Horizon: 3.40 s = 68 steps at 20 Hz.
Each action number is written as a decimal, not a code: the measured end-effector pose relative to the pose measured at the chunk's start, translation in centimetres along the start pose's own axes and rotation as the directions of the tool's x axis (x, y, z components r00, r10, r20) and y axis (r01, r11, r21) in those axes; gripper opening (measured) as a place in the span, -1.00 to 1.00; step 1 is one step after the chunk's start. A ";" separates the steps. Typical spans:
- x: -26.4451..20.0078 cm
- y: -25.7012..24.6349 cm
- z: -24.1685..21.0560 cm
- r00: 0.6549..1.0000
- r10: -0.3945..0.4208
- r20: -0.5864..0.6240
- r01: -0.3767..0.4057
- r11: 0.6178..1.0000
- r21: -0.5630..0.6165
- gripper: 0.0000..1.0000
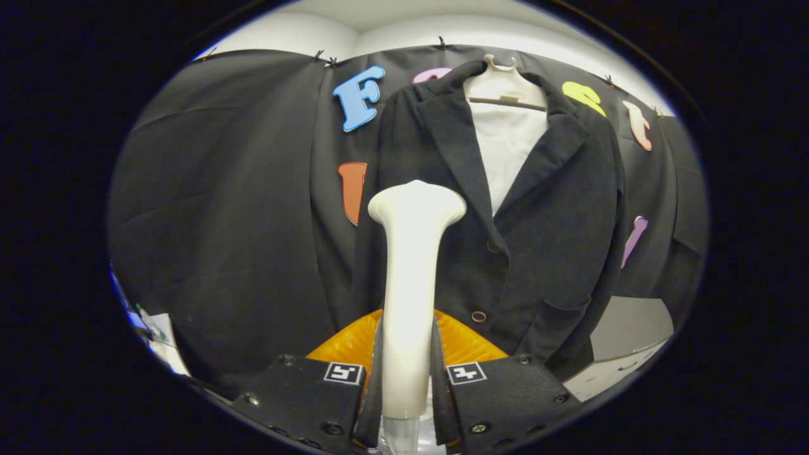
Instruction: Iron the clothes twice with a garment steamer, once on the left side and once on the right side.
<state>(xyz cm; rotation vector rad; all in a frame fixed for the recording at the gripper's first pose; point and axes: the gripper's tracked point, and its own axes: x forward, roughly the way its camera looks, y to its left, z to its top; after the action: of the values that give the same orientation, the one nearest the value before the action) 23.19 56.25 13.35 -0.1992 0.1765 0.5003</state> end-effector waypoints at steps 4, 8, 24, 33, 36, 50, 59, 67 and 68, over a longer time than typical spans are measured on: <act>0.8 -0.5 -3.3 0.999 -0.002 -0.050 0.002 1.000 0.010 -0.29; 1.2 -1.6 -6.1 0.995 -0.012 -0.099 0.014 1.000 0.013 -0.30; 1.1 -3.9 -16.5 0.966 -0.025 -0.258 0.032 0.999 0.024 -0.29; -1.1 -5.6 -17.6 0.967 -0.042 -0.253 0.056 0.997 0.051 -0.29; -2.5 -7.2 -18.6 0.965 -0.059 -0.256 0.078 0.995 0.066 -0.29; -14.5 -23.1 -25.7 0.933 -0.245 -0.263 0.295 0.941 0.168 -0.29; -28.6 -33.3 -31.2 0.917 -0.308 -0.252 0.370 0.893 0.255 -0.29; -37.9 -42.8 -36.8 0.880 -0.369 -0.301 0.460 0.821 0.337 -0.29; -38.6 -43.7 -37.2 0.876 -0.379 -0.299 0.469 0.817 0.336 -0.29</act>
<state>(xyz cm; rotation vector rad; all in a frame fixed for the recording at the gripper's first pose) 6.92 -7.50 -7.89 0.1122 0.4359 -0.0196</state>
